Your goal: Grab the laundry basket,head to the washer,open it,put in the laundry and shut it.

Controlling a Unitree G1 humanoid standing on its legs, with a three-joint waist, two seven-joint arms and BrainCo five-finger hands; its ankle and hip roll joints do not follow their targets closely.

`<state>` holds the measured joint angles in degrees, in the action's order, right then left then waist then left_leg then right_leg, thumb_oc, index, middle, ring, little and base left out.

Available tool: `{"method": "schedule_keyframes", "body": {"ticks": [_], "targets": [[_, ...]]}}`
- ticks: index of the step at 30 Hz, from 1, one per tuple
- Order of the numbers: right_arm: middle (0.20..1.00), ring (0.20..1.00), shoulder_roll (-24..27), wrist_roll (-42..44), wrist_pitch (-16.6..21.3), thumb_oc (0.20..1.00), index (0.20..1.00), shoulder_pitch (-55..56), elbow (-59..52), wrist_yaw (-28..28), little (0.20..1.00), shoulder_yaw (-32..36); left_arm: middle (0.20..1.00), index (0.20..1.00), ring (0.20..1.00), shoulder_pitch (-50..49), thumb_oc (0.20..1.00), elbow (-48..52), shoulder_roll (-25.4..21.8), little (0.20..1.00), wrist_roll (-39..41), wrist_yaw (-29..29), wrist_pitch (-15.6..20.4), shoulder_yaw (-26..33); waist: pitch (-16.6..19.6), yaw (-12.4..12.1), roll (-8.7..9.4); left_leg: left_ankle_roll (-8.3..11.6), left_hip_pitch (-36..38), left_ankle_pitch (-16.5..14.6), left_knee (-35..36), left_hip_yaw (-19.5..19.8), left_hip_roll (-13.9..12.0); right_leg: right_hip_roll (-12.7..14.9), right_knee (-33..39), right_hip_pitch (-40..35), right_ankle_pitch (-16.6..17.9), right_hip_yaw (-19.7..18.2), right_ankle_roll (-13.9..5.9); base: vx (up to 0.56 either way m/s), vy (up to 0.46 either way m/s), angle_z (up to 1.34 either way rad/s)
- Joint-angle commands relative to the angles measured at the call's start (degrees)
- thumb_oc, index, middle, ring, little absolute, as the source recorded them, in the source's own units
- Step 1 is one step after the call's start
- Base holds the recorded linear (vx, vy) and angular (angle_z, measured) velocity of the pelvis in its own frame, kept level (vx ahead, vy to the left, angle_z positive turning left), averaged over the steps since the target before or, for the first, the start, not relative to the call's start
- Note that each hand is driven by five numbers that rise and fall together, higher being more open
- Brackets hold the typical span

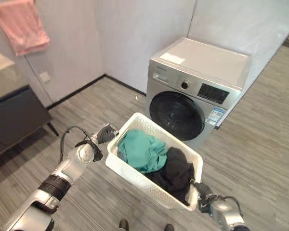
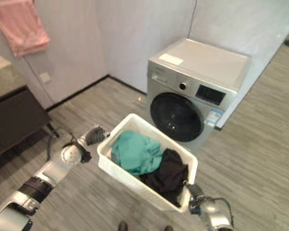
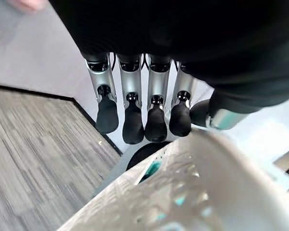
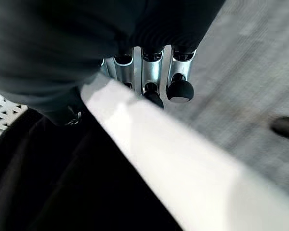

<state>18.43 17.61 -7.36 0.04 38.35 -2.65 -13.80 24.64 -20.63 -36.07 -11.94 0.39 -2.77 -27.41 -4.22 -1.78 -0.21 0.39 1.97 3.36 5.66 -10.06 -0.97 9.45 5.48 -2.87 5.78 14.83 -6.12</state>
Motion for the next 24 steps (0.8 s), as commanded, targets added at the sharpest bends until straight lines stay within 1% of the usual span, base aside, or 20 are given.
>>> {"method": "schedule_keyframes", "body": {"ticks": [1,6,9,11,12,13,14,16,18,19,20,22,23,24], "targets": [[0.200,0.200,0.8,0.0,4.9,0.200,0.200,-6.8,-4.9,-1.5,0.200,-0.1,0.200,0.200,0.200,8.5,0.200,-2.9,3.9,0.200,-0.3,2.4,2.2,2.7,-0.6,-0.1,-2.91,2.02,0.3,-4.9,-0.7,-6.3,-3.7,5.7,-0.5,0.2,-3.1,3.5,-4.36,0.00,0.092,-0.07],[0.200,0.200,2.4,-0.6,4.8,0.200,0.200,-8.8,-9.7,-1.7,0.200,0.0,0.200,0.200,0.200,6.7,0.200,-2.1,2.5,0.200,0.4,2.1,2.2,4.4,-1.0,-1.0,-2.69,1.19,-0.1,-5.5,-0.7,-7.0,-2.6,6.7,-0.5,1.9,-2.0,2.9,-5.16,0.00,0.087,-0.16],[0.200,0.200,3.5,-0.5,5.1,0.200,0.200,-11.3,-13.0,-1.8,0.200,0.2,0.200,0.200,0.200,5.4,0.200,-1.9,1.6,0.200,0.7,2.1,2.3,5.5,-1.1,-1.5,-2.16,0.31,0.1,-6.3,-0.7,-7.9,-1.5,8.1,-0.5,2.7,-0.6,2.9,-5.78,0.03,0.147,-0.21],[0.200,0.200,4.7,-0.7,5.2,0.200,0.200,-13.2,-16.0,-1.7,0.200,1.1,0.200,0.200,0.200,4.4,0.200,-1.3,0.3,0.200,0.8,2.0,2.3,6.8,-1.2,-1.9,-1.73,-0.62,0.7,-7.3,-0.7,-8.8,-0.3,9.5,-0.5,2.9,0.6,3.2,-6.42,0.04,0.190,-0.26],[0.200,0.200,4.7,-0.7,5.2,0.200,0.200,-13.2,-16.0,-1.7,0.200,1.0,0.200,0.200,0.200,4.4,0.200,-1.3,0.3,0.200,0.8,2.0,2.3,6.8,-1.2,-2.0,-1.72,-0.65,0.7,-7.3,-0.7,-8.9,-0.2,9.6,-0.5,2.9,0.7,3.1,-6.45,0.04,0.114,-0.26],[0.200,0.200,5.1,-0.7,5.3,0.200,0.200,-13.6,-17.0,-1.6,0.200,1.3,0.200,0.200,0.200,4.2,0.200,-1.2,0.0,0.200,0.7,1.8,2.3,6.9,-1.1,-2.2,-1.56,-1.01,1.1,-7.7,-0.7,-9.1,0.2,10.1,-0.5,2.7,0.9,3.3,-6.66,0.14,0.183,-0.25],[0.200,0.200,5.8,-0.8,5.3,0.200,0.200,-14.2,-18.8,-1.3,0.200,2.3,0.200,0.200,0.200,3.8,0.200,-0.7,-0.5,0.200,0.5,1.3,2.4,7.0,-0.9,-2.4,-1.29,-1.45,2.4,-9.4,-0.8,-8.7,1.1,11.4,-0.5,1.3,1.6,4.2,-7.63,0.15,0.242,-0.21],[0.200,0.200,6.2,-1.0,5.4,0.200,0.200,-14.4,-20.0,-1.2,0.200,2.8,0.200,0.200,0.200,3.7,0.200,-0.6,-0.7,0.200,0.5,1.2,2.4,7.3,-0.8,-2.5,-1.13,-1.68,2.7,-9.7,-0.9,-8.6,1.6,11.9,-0.5,0.8,2.2,4.7,-7.92,0.09,0.157,-0.13],[0.200,0.200,7.2,-1.1,5.4,0.200,0.200,-14.7,-22.2,-1.1,0.200,3.6,0.200,0.200,0.200,3.5,0.200,-0.3,-1.1,0.200,0.3,1.0,2.3,7.6,-0.8,-2.4,-0.82,-2.34,3.3,-11.1,-2.1,-8.8,2.4,13.3,-0.8,0.0,3.7,6.0,-8.51,0.06,0.198,-0.01],[0.200,0.200,7.8,-1.1,5.5,0.200,0.200,-15.2,-23.8,-1.1,0.200,4.2,0.200,0.200,0.200,3.3,0.200,0.2,-1.7,0.200,0.0,0.7,2.3,7.8,-0.6,-2.6,-0.61,-3.01,4.0,-12.3,-3.0,-9.2,3.2,14.7,-2.9,0.2,4.5,7.2,-8.70,0.06,0.260,-0.04],[0.200,0.200,8.3,-1.2,5.5,0.200,0.200,-15.4,-24.8,-1.1,0.200,4.5,0.200,0.200,0.200,3.3,0.200,0.3,-2.0,0.200,-0.1,0.4,2.3,7.7,-0.6,-2.6,-0.56,-3.43,4.5,-12.9,-3.5,-9.3,3.4,15.4,-4.6,0.7,5.0,7.3,-8.71,0.04,0.192,-0.10],[0.200,0.200,8.6,-1.1,5.6,0.200,0.200,-15.7,-26.0,-1.0,0.200,4.8,0.200,0.200,0.200,3.4,0.200,0.4,-2.2,0.200,0.0,0.3,2.3,7.6,-0.7,-2.6,-0.58,-3.72,4.9,-13.3,-3.8,-9.6,3.6,15.9,-6.5,1.3,5.2,7.3,-8.73,0.02,0.152,-0.21],[0.200,0.200,9.4,-1.1,5.8,0.200,0.200,-16.8,-26.9,-0.9,0.200,4.8,0.200,0.200,0.200,4.0,0.200,0.2,-2.5,0.200,-0.1,0.3,2.0,7.3,-1.0,-2.6,-0.85,-4.22,5.8,-14.0,-4.0,-9.8,3.5,16.5,-10.2,2.2,5.0,8.3,-8.63,0.03,0.222,-0.28],[0.200,0.200,9.6,-0.9,6.0,0.200,0.200,-17.3,-27.3,-0.7,0.200,4.9,0.200,0.200,0.200,4.4,0.200,0.1,-2.6,0.200,-0.1,0.3,2.0,7.0,-1.1,-2.6,-1.05,-4.45,6.2,-14.2,-4.1,-10.0,3.5,16.8,-11.7,2.4,4.6,9.1,-8.48,0.02,0.153,-0.22]]}}
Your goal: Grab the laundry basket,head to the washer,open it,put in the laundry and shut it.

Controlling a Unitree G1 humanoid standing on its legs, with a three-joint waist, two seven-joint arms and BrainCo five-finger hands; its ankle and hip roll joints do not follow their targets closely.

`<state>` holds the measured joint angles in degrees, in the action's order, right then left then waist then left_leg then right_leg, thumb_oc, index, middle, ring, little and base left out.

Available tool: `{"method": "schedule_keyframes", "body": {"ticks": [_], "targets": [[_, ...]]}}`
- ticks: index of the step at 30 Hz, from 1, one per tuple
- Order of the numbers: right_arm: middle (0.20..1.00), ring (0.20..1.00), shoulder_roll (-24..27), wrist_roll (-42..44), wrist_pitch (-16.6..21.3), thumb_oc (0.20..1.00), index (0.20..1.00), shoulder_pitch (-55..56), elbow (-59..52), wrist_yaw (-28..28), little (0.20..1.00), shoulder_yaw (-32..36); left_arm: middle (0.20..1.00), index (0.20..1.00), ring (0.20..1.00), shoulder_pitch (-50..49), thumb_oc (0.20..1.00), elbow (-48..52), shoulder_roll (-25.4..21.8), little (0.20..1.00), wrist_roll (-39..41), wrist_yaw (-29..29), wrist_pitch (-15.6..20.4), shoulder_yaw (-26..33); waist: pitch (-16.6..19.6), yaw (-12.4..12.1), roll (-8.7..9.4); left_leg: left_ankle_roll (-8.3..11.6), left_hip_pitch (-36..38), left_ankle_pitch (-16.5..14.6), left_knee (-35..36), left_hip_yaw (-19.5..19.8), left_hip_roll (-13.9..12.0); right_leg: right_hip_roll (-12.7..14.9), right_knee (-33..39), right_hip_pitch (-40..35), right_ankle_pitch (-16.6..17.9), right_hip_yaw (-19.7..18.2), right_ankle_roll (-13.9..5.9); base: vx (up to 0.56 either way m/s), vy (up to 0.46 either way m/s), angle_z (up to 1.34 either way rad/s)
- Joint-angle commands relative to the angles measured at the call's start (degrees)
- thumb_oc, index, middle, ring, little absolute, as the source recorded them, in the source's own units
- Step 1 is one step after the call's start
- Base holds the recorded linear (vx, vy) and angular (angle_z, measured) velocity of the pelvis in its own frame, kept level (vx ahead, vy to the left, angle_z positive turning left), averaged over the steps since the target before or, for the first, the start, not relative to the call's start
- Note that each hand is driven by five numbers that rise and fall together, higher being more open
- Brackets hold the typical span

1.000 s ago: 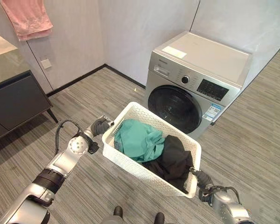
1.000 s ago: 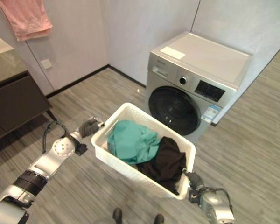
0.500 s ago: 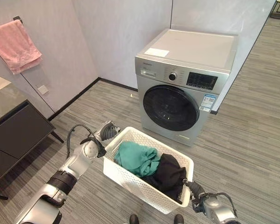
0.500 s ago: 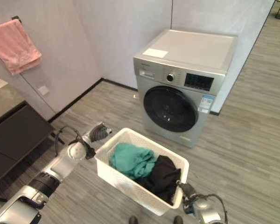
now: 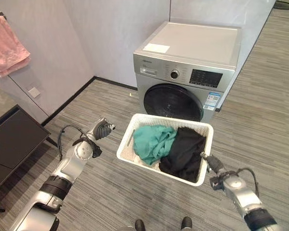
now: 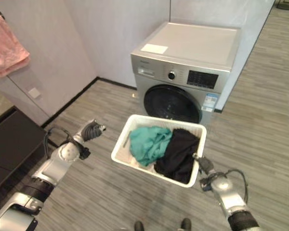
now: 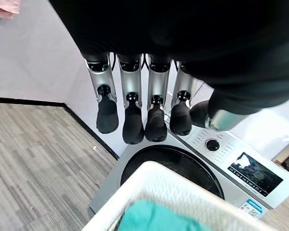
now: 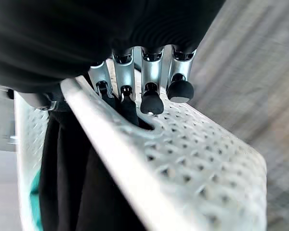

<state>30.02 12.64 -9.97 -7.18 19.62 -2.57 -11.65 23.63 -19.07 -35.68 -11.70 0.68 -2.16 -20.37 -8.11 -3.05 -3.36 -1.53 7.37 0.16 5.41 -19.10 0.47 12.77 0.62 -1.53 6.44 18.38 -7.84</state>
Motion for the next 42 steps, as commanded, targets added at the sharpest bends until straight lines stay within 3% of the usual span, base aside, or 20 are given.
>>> {"method": "schedule_keyframes", "body": {"ticks": [1,3,4,6,8,9,13,18,23,24,25,26,29,30,31,34,35,36,39,42], "targets": [[0.200,0.200,-1.9,4.1,8.6,0.200,0.200,-10.1,-8.6,-0.8,0.200,2.8,0.200,0.200,0.200,5.4,0.200,-1.5,-2.9,0.200,-0.4,0.0,1.4,0.0,2.7,-1.3,2.09,-2.55,0.8,-11.0,-3.9,-0.9,2.0,13.5,-7.1,1.1,3.8,5.6,-6.77,0.01,0.161,-0.17],[0.200,0.200,-1.0,4.5,8.9,0.200,0.200,-10.1,-10.3,-0.6,0.200,3.6,0.200,0.200,0.200,7.0,0.200,-1.9,-2.7,0.200,-0.1,0.2,1.2,-0.9,2.4,-0.9,1.79,-3.05,1.3,-11.3,-4.0,-0.1,2.2,13.6,-13.0,2.5,1.9,5.5,-6.30,0.01,0.143,-0.08],[0.200,0.200,0.6,5.3,9.2,0.200,0.200,-9.5,-12.2,-0.4,0.200,5.0,0.200,0.200,0.200,8.7,0.200,-3.3,-1.5,0.200,-0.1,1.0,1.1,-1.9,1.7,0.5,1.77,-3.69,1.6,-11.0,-4.2,2.1,2.5,9.7,-18.8,5.6,-1.9,0.7,-4.70,0.02,0.106,0.09],[0.200,0.200,1.1,5.7,9.5,0.200,0.200,-9.7,-12.4,-0.1,0.200,5.3,0.200,0.200,0.200,9.5,0.200,-3.8,-0.8,0.200,0.0,1.2,1.1,-2.4,1.7,0.8,1.74,-3.94,1.9,-11.0,-3.9,2.6,2.7,7.9,-21.1,7.1,-4.0,-0.4,-4.29,0.02,0.074,0.30],[0.200,0.200,2.8,8.1,10.3,0.200,0.200,-11.0,-12.2,0.9,0.200,5.9,0.200,0.200,0.200,12.1,0.200,-5.3,0.6,0.200,0.5,1.5,0.9,-4.5,1.1,1.5,1.93,-4.02,2.3,-11.0,-4.1,3.5,2.9,4.2,-25.0,10.3,-6.7,1.1,-3.09,0.02,0.021,0.23],[0.200,0.200,4.4,10.0,10.7,0.200,0.200,-12.0,-12.0,1.5,0.200,6.4,0.200,0.200,0.200,13.8,0.200,-5.5,1.2,0.200,1.1,1.5,0.5,-5.3,0.5,2.0,2.62,-3.96,2.7,-11.2,-4.7,4.3,3.0,2.9,-25.4,12.1,-7.1,4.3,-2.75,0.03,-0.024,0.20],[0.200,0.200,7.7,12.4,11.2,0.200,0.200,-14.1,-11.4,2.2,0.200,7.2,0.200,0.200,0.200,16.1,0.200,-6.2,1.4,0.200,1.8,1.3,0.1,-6.4,-0.1,3.1,3.31,-3.01,3.2,-12.2,-6.1,5.9,2.6,1.4,-21.2,12.8,-6.2,7.4,-2.44,0.07,-0.067,0.64],[0.200,0.200,14.7,17.0,11.8,0.200,0.200,-18.0,-10.9,1.9,0.200,7.4,0.200,0.200,0.200,17.2,0.200,-8.3,-0.6,0.200,2.7,1.4,0.1,-6.7,1.1,3.6,4.21,-1.84,6.2,-14.7,-7.1,5.0,2.3,0.3,-10.4,11.5,-1.6,10.8,-3.79,0.17,-0.072,0.28],[0.200,0.200,17.2,20.2,12.2,0.200,0.200,-21.4,-9.3,2.1,0.200,5.7,0.200,0.200,0.200,17.5,0.200,-9.7,-1.4,0.200,3.7,2.0,0.5,-6.2,3.5,3.3,3.89,-1.30,7.9,-17.2,-8.7,3.9,1.9,-2.5,-5.5,8.6,-2.9,10.6,-2.19,0.27,-0.099,-0.36],[0.200,0.200,18.9,22.7,12.4,0.200,0.200,-23.8,-8.0,2.2,0.200,4.3,0.200,0.200,0.200,18.8,0.200,-11.1,-1.5,0.200,4.7,2.6,0.9,-7.2,4.2,4.4,3.54,1.34,6.3,-15.1,-17.8,3.4,-1.2,-5.9,-4.9,7.0,-5.5,6.9,0.20,0.22,-0.156,-0.37],[0.200,0.200,19.0,22.9,12.5,0.200,0.200,-24.1,-7.7,2.1,0.200,4.0,0.200,0.200,0.200,18.9,0.200,-11.3,-1.5,0.200,4.8,2.7,1.0,-7.2,4.2,4.4,3.41,1.72,5.9,-15.5,-18.7,3.4,-1.6,-6.3,-4.6,7.0,-5.5,6.9,0.46,0.43,-0.537,-0.49],[0.200,0.200,21.3,28.4,14.2,0.200,0.200,-30.9,-9.0,2.5,0.200,0.8,0.200,0.200,0.200,20.6,0.200,-11.7,-3.0,0.200,6.6,4.8,1.3,-6.0,1.6,2.2,4.26,9.50,-7.3,0.2,-52.2,9.0,-8.0,-12.0,-1.3,0.3,-8.1,3.7,7.06,0.22,-0.409,-0.35],[0.200,0.200,22.0,29.6,15.0,0.200,0.200,-33.0,-10.2,2.3,0.200,-0.2,0.200,0.200,0.200,21.0,0.200,-11.8,-3.3,0.200,7.1,5.3,1.6,-5.9,0.8,1.6,5.51,8.05,-10.2,1.0,-54.6,10.2,-8.4,-11.6,-1.0,-0.3,-8.0,3.0,8.06,0.08,-0.128,-0.84],[0.200,0.200,22.2,31.0,15.7,0.200,0.200,-34.7,-11.3,2.6,0.200,-0.7,0.200,0.200,0.200,21.6,0.200,-11.6,-3.3,0.200,7.3,5.6,1.7,-6.0,0.6,0.8,6.49,6.10,-11.2,-1.4,-49.0,11.9,-8.7,-11.4,-0.4,-1.3,-8.7,1.3,7.60,0.19,0.110,-1.41],[0.200,0.200,22.1,31.3,16.0,0.200,0.200,-37.0,-11.7,2.6,0.200,-1.4,0.200,0.200,0.200,22.3,0.200,-10.9,-3.7,0.200,8.1,5.9,2.1,-5.5,1.0,-0.3,7.59,5.22,-11.1,-3.9,-36.9,14.4,-9.6,-10.7,0.0,-2.1,-8.9,-0.9,6.41,0.26,0.155,-0.78],[0.200,0.200,21.9,30.8,15.8,0.200,0.200,-40.8,-9.4,3.3,0.200,-3.4,0.200,0.200,0.200,23.3,0.200,-10.7,-4.5,0.200,9.2,6.4,2.8,-5.8,1.6,-1.3,8.35,6.08,-9.9,-2.8,-22.8,18.0,-10.3,-10.1,0.6,-2.9,-9.4,-2.9,5.89,0.15,0.123,-0.52],[0.200,0.200,21.5,31.6,15.6,0.200,0.200,-45.7,-4.1,3.9,0.200,-6.5,0.200,0.200,0.200,25.7,0.200,-11.3,-5.5,0.200,11.0,7.1,3.2,-7.1,2.3,-1.7,8.11,7.28,-9.2,1.9,-10.6,21.3,-12.1,-10.2,1.0,-3.7,-10.3,-4.2,5.61,0.30,0.304,-0.42],[0.200,0.200,20.4,33.0,14.9,0.200,0.200,-49.1,2.0,4.7,0.200,-8.2,0.200,0.200,0.200,28.3,0.200,-12.5,-5.7,0.200,12.3,7.6,3.3,-9.0,2.8,-1.9,7.33,8.38,-9.2,5.8,-3.9,21.3,-13.2,-10.2,1.4,-5.1,-10.9,-4.1,5.20,0.25,0.255,-0.39],[0.200,0.200,20.2,33.2,14.0,0.200,0.200,-51.2,6.6,4.9,0.200,-9.7,0.200,0.200,0.200,30.3,0.200,-13.9,-5.8,0.200,13.5,7.9,3.8,-10.9,2.8,-2.5,7.23,8.74,-10.8,6.2,-2.9,18.9,-12.7,-9.3,2.1,-6.7,-11.3,-3.2,4.80,0.20,0.233,-0.09],[0.200,0.200,18.1,32.9,12.5,0.200,0.200,-55.1,14.8,6.2,0.200,-11.4,0.200,0.200,0.200,33.2,0.200,-17.1,-5.1,0.200,14.8,8.5,4.3,-12.9,4.0,-3.6,6.12,8.80,-10.6,5.1,-4.2,17.9,-10.8,-7.4,2.9,-9.0,-11.4,-2.5,2.97,0.23,0.282,0.07]]}}
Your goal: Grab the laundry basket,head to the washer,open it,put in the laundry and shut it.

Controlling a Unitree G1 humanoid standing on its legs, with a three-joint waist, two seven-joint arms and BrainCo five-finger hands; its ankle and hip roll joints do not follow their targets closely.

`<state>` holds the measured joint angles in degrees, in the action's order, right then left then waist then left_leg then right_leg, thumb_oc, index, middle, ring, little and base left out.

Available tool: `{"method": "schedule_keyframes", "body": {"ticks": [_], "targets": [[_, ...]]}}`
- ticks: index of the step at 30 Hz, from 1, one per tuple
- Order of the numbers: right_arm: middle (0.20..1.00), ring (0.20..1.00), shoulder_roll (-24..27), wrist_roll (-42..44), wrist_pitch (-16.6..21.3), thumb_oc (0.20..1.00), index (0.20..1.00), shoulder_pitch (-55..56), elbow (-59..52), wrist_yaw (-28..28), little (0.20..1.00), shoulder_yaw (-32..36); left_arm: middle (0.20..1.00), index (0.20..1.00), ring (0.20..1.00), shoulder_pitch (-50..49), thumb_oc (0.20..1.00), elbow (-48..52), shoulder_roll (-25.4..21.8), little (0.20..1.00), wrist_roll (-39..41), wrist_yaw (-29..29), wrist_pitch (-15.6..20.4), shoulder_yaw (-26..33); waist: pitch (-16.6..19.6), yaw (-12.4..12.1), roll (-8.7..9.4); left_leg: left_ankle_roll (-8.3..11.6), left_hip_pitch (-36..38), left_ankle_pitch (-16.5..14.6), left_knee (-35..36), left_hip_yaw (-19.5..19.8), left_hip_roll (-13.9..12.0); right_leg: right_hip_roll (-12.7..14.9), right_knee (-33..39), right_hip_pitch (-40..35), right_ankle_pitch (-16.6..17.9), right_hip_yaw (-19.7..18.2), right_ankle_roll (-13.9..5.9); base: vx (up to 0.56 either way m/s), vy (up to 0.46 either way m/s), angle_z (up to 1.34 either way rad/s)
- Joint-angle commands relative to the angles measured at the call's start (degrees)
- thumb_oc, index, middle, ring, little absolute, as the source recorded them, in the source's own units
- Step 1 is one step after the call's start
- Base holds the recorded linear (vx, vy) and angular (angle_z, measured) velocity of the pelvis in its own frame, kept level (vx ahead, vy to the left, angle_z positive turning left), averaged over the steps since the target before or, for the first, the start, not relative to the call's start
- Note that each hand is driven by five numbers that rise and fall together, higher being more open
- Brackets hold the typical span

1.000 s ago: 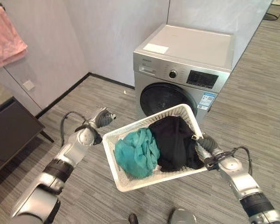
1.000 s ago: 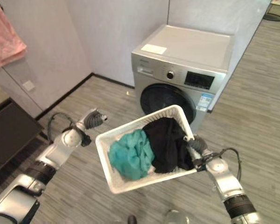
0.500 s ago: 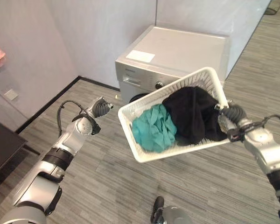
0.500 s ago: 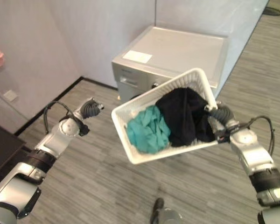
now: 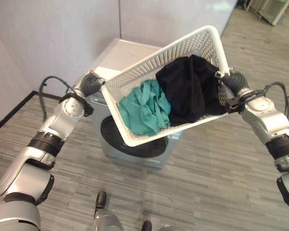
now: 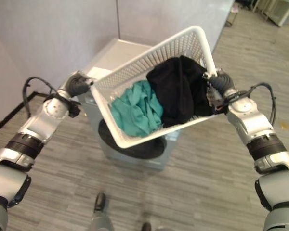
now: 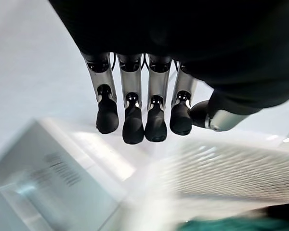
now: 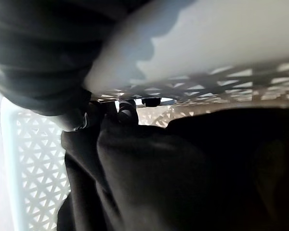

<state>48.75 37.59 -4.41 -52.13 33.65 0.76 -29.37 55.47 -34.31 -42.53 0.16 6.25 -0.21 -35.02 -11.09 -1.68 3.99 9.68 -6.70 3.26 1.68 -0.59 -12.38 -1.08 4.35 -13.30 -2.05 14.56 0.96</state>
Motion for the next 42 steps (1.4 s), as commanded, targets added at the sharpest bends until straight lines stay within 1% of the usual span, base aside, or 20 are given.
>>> {"method": "schedule_keyframes", "body": {"ticks": [1,3,6,7,9,12,15,17,21,23,27,28,30,34,35,36,37,39,40,42], "targets": [[0.200,0.200,-1.2,7.9,6.6,0.200,0.200,-10.8,2.3,2.5,0.200,5.9,0.200,0.200,0.200,2.1,0.200,-1.9,1.5,0.200,3.0,3.0,2.6,1.2,7.2,-5.4,-1.52,-2.76,3.9,1.5,-1.0,0.0,2.6,7.2,-1.0,2.6,-2.9,0.9,-6.02,0.29,0.383,-0.08],[0.200,0.200,-2.7,8.4,6.2,0.200,0.200,-11.9,5.9,2.9,0.200,6.5,0.200,0.200,0.200,2.3,0.200,-1.9,0.5,0.200,3.9,3.0,3.1,0.3,8.1,-6.6,-2.15,-3.75,3.9,-1.1,-3.5,1.9,5.6,9.4,-2.5,2.4,-2.8,0.0,-6.90,0.29,0.377,-0.35],[0.200,0.200,-4.5,9.3,5.8,0.200,0.200,-13.8,11.3,3.8,0.200,7.4,0.200,0.200,0.200,3.9,0.200,-2.6,-1.8,0.200,5.0,3.3,2.8,-1.5,9.2,-7.8,-2.20,-6.77,4.7,-4.4,-5.5,1.0,9.2,12.6,-8.7,3.0,-3.8,-1.0,-7.85,0.30,0.409,-0.11],[0.200,0.200,-4.9,9.5,5.6,0.200,0.200,-15.6,14.2,4.1,0.200,7.7,0.200,0.200,0.200,4.4,0.200,-2.1,-3.5,0.200,5.8,3.5,2.6,-1.6,8.6,-8.4,-2.51,-8.86,5.5,-5.8,-6.0,0.0,10.8,13.9,-18.4,7.0,-3.5,-1.7,-8.37,0.23,0.399,-0.22],[0.200,0.200,-4.3,9.7,5.5,0.200,0.200,-16.3,15.8,4.7,0.200,9.0,0.200,0.200,0.200,4.2,0.200,-1.9,-5.0,0.200,6.7,3.6,2.6,-0.3,8.0,-8.8,-3.15,-9.73,6.1,-6.5,-6.4,-1.9,11.3,15.4,-24.1,9.9,-1.6,0.3,-9.10,0.17,0.299,-0.27],[0.200,0.200,-3.5,8.7,5.3,0.200,0.200,-17.1,17.1,5.0,0.200,9.5,0.200,0.200,0.200,3.7,0.200,-0.9,-6.2,0.200,6.9,3.3,2.7,0.4,8.1,-9.0,-3.93,-10.06,7.8,-7.0,-4.9,-3.1,11.8,17.5,-23.9,11.6,0.1,3.4,-9.69,0.12,0.136,-0.12],[0.200,0.200,0.4,5.8,3.9,0.200,0.200,-16.3,19.9,5.0,0.200,10.9,0.200,0.200,0.200,2.3,0.200,0.9,-8.6,0.200,6.8,2.8,3.4,1.8,8.0,-8.5,-4.86,-9.74,9.0,-7.3,-3.4,-3.2,12.2,19.1,-17.0,12.7,2.9,6.3,-10.55,0.17,0.075,0.12],[0.200,0.200,3.9,3.9,2.9,0.200,0.200,-12.1,21.6,4.7,0.200,13.4,0.200,0.200,0.200,0.3,0.200,1.5,-9.3,0.200,6.1,2.9,3.7,4.3,7.1,-7.0,-5.00,-9.54,9.9,-8.2,-3.4,-2.7,12.8,19.0,-10.4,13.6,6.0,3.9,-11.70,0.20,0.021,0.21],[0.200,0.200,6.8,1.4,1.6,0.200,0.200,-2.9,19.5,3.5,0.200,18.2,0.200,0.200,0.200,-2.2,0.200,1.5,-8.6,0.200,4.7,2.8,3.4,6.3,6.6,-5.0,-4.14,-9.07,10.8,-8.7,-3.2,-2.4,13.0,18.6,-8.1,13.8,9.4,1.6,-12.85,0.16,-0.044,0.35],[0.200,0.200,8.3,1.0,1.4,0.200,0.200,0.7,19.0,3.0,0.200,20.5,0.200,0.200,0.200,-2.5,0.200,0.9,-7.9,0.200,3.9,2.7,3.2,6.2,6.6,-4.0,-3.41,-8.83,11.2,-8.8,-3.1,-2.0,12.9,17.9,-8.1,13.6,9.7,0.6,-12.94,0.18,-0.121,0.34],[0.200,0.200,8.8,0.8,1.3,0.200,0.200,5.4,18.8,2.7,0.200,23.6,0.200,0.200,0.200,-3.2,0.200,0.6,-6.5,0.200,3.7,2.5,2.9,6.3,7.4,-3.4,-2.38,-7.97,12.2,-9.7,-2.8,-1.7,11.8,16.8,-6.2,11.9,7.8,1.6,-12.57,0.17,-0.167,0.20],[0.200,0.200,8.4,-0.8,0.5,0.200,0.200,7.9,18.9,1.6,0.200,23.3,0.200,0.200,0.200,-4.4,0.200,1.2,-5.8,0.200,4.1,2.2,3.0,7.1,8.0,-3.1,-1.76,-7.24,13.1,-9.8,-2.7,-1.4,10.2,14.9,-5.3,11.1,5.5,1.6,-11.50,0.18,-0.240,-0.14],[0.200,0.200,8.0,-1.5,0.1,0.200,0.200,8.9,18.4,1.2,0.200,23.2,0.200,0.200,0.200,-4.9,0.200,1.4,-5.8,0.200,4.1,2.2,3.0,7.3,8.3,-2.9,-1.69,-6.91,13.4,-9.8,-2.5,-1.2,9.3,14.0,-5.1,10.9,4.6,1.8,-10.92,0.14,-0.206,-0.10],[0.200,0.200,4.8,-3.6,-0.6,0.200,0.200,6.3,17.8,-0.4,0.200,16.8,0.200,0.200,0.200,-3.4,0.200,1.2,-6.2,0.200,5.2,3.1,3.5,7.4,8.8,-3.5,-0.47,-4.98,13.7,-8.7,-3.8,-1.1,5.5,9.5,-2.0,9.5,1.8,1.3,-8.44,0.12,-0.243,-0.23],[0.200,0.200,4.7,-3.5,-0.6,0.200,0.200,5.9,18.0,-0.4,0.200,16.5,0.200,0.200,0.200,-3.4,0.200,1.1,-6.2,0.200,5.3,3.1,3.5,7.5,8.7,-3.4,-0.57,-4.91,13.5,-8.9,-4.1,-1.1,5.4,9.4,-1.9,9.5,1.9,1.3,-8.36,0.06,-0.199,-0.30],[0.200,0.200,4.7,-3.4,-0.5,0.200,0.200,4.4,18.5,-0.5,0.200,15.2,0.200,0.200,0.200,-2.4,0.200,1.4,-6.3,0.200,5.5,3.5,3.5,7.3,7.8,-3.6,-0.20,-4.54,10.8,-8.0,-10.3,0.0,5.6,8.7,-1.4,9.0,1.7,0.5,-7.47,-0.09,-0.137,-0.29],[0.200,0.200,4.8,-3.1,-0.5,0.200,0.200,1.4,19.0,-0.2,0.200,12.8,0.200,0.200,0.200,-0.1,0.200,2.3,-6.1,0.200,6.5,4.1,3.8,6.3,5.4,-4.6,0.96,-4.58,5.2,-6.1,-18.9,1.8,7.4,8.8,-0.6,7.9,1.8,0.8,-6.29,-0.09,-0.130,-0.16],[0.200,0.200,5.0,-3.1,-0.6,0.200,0.200,-0.5,20.0,-0.1,0.200,11.6,0.200,0.200,0.200,1.4,0.200,2.3,-5.8,0.200,6.8,4.3,3.9,5.6,4.6,-4.7,1.65,-4.91,2.3,-6.6,-19.0,1.9,8.9,9.0,0.1,7.5,1.8,1.8,-6.42,-0.07,-0.031,-0.03],[0.200,0.200,5.4,-5.1,-0.9,0.200,0.200,-2.5,21.1,-0.4,0.200,9.3,0.200,0.200,0.200,3.9,0.200,1.9,-5.4,0.200,6.7,4.5,4.0,4.1,4.2,-5.1,2.06,-5.26,-1.1,-6.7,-14.2,0.5,10.3,9.1,0.5,7.3,1.8,2.4,-7.06,0.02,0.066,0.19],[0.200,0.200,5.3,-5.4,-1.1,0.200,0.200,-4.2,22.7,-0.3,0.200,7.7,0.200,0.200,0.200,5.8,0.200,1.3,-5.5,0.200,6.8,4.6,4.1,3.3,5.1,-5.1,1.15,-5.78,0.5,-6.8,-10.5,-0.7,9.4,8.8,-0.6,7.9,1.1,2.1,-7.70,0.06,0.099,0.48]]}}
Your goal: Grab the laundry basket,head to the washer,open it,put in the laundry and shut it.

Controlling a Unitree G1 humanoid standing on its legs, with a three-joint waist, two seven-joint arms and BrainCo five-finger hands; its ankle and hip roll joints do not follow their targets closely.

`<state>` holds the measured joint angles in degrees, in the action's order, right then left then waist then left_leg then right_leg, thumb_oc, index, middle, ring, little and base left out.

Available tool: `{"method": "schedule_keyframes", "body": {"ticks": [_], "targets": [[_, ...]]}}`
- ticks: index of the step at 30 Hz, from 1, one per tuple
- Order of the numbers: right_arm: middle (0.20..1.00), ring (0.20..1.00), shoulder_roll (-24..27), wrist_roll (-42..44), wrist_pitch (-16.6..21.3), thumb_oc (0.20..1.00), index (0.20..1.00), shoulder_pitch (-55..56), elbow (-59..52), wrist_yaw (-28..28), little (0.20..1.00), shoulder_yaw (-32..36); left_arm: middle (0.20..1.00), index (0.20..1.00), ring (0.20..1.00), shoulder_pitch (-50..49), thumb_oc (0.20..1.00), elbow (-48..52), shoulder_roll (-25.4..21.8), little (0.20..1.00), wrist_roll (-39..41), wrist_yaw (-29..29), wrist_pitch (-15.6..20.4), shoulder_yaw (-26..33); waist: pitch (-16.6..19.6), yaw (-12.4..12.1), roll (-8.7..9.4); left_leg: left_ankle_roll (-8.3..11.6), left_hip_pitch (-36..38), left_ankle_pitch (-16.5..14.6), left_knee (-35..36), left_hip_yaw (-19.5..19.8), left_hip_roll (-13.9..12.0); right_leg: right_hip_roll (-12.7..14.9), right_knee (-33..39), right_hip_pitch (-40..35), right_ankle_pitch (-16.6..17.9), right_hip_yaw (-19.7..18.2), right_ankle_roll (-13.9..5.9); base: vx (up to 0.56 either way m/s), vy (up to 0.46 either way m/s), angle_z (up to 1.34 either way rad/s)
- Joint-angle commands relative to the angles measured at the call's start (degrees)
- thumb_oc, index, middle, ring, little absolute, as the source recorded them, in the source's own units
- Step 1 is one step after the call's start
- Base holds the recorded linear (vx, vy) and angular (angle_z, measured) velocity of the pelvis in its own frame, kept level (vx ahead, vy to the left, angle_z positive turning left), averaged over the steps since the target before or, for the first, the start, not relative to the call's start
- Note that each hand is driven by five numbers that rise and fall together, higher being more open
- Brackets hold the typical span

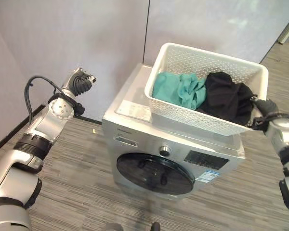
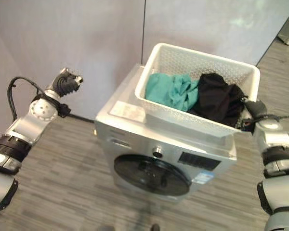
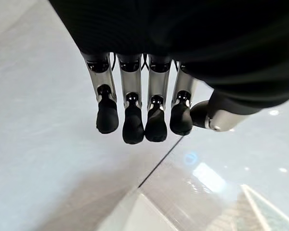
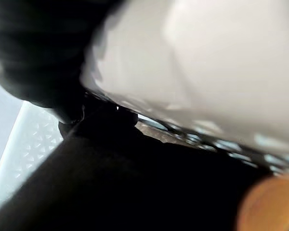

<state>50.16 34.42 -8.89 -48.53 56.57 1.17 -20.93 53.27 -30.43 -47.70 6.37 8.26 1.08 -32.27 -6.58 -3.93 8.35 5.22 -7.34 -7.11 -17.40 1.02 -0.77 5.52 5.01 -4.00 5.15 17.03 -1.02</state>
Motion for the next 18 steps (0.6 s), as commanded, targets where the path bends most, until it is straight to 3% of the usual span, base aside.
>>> {"method": "schedule_keyframes", "body": {"ticks": [1,2,3,4,5,6,7,8,18], "targets": [[0.200,0.200,1.9,-2.3,3.1,0.200,0.200,-8.2,0.8,-0.8,0.200,-0.6,0.200,0.200,0.200,10.0,0.200,-3.6,1.1,0.200,0.3,3.3,2.8,-1.1,0.8,-2.8,-4.14,-2.03,1.8,4.4,10.6,-1.0,-1.6,2.0,-2.0,-1.4,-6.4,-1.0,-5.36,0.05,0.104,0.28],[0.347,0.347,0.9,-2.2,3.2,0.347,0.347,-8.2,1.3,-1.0,0.347,-0.7,0.200,0.200,0.200,10.6,0.200,-3.8,1.9,0.200,0.5,3.2,3.0,-1.5,0.9,-2.7,-4.22,-2.16,1.9,4.2,10.5,-0.8,-1.2,2.4,-2.0,-1.4,-6.1,-0.9,-5.39,0.05,0.106,0.03],[0.426,0.426,0.9,-2.2,3.2,0.426,0.426,-8.2,1.3,-1.0,0.426,-0.7,0.200,0.200,0.200,10.7,0.200,-3.8,1.9,0.200,0.5,3.2,3.0,-1.6,1.0,-2.6,-4.18,-2.18,1.8,4.2,10.5,-0.7,-1.1,2.4,-2.0,-1.5,-6.1,-0.8,-5.42,0.04,0.062,-0.11],[0.925,0.925,-0.2,-2.7,3.1,0.925,0.925,-7.8,2.1,-1.3,0.925,-0.8,0.344,0.344,0.344,10.1,0.344,-3.4,2.5,0.344,0.6,3.2,3.2,-1.4,1.3,-2.7,-4.15,-2.33,2.5,3.9,11.1,-1.1,-1.0,2.7,-1.7,-1.7,-5.8,-0.7,-5.59,0.09,0.093,-0.09],[1.000,1.000,-1.6,-4.4,2.5,1.000,1.000,-8.8,3.8,-1.6,1.000,-2.0,0.592,0.592,0.592,9.4,0.592,-3.0,3.2,0.592,1.4,2.9,3.4,-1.5,2.1,-3.3,-4.31,-2.78,4.0,3.7,13.0,-1.4,-0.7,3.3,-1.4,-2.0,-5.6,-0.9,-6.08,0.11,0.119,-0.12],[1.000,1.000,-2.0,-4.7,2.3,1.000,1.000,-9.7,4.9,-1.7,1.000,-2.4,0.843,0.843,0.843,9.0,0.843,-3.0,3.3,0.843,2.0,2.7,3.4,-1.3,2.3,-3.6,-4.47,-2.98,4.8,3.8,14.2,-1.8,-0.6,3.5,-1.4,-2.0,-5.5,-1.1,-6.31,0.09,0.090,-0.17],[1.000,1.000,-2.0,-4.7,2.3,1.000,1.000,-9.9,5.0,-1.7,1.000,-2.6,0.843,0.843,0.843,8.9,0.843,-3.0,3.3,0.843,2.0,2.7,3.4,-1.2,2.3,-3.6,-4.50,-2.99,5.0,3.9,14.4,-1.9,-0.6,3.5,-1.4,-2.0,-5.5,-1.2,-6.32,0.06,0.084,-0.27],[1.000,1.000,-2.8,-5.4,1.5,1.000,1.000,-12.1,7.9,-2.1,1.000,-3.5,1.000,1.000,1.000,8.9,1.000,-3.5,3.8,1.000,3.0,2.4,3.4,-1.4,2.8,-4.0,-4.84,-3.36,6.2,4.0,15.9,-2.6,-0.4,3.9,-1.4,-1.9,-5.3,-1.5,-6.65,0.04,0.058,-0.31],[1.000,1.000,-3.7,-5.5,1.6,1.000,1.000,-16.6,13.7,-1.4,1.000,-3.5,1.000,1.000,1.000,7.4,1.000,-6.3,5.0,1.000,4.9,2.2,3.2,-0.5,4.0,-4.0,-6.07,-3.74,10.1,4.3,19.5,-3.8,-0.1,4.3,-0.5,-2.9,-5.1,-2.3,-7.38,0.06,0.034,-0.10]]}}
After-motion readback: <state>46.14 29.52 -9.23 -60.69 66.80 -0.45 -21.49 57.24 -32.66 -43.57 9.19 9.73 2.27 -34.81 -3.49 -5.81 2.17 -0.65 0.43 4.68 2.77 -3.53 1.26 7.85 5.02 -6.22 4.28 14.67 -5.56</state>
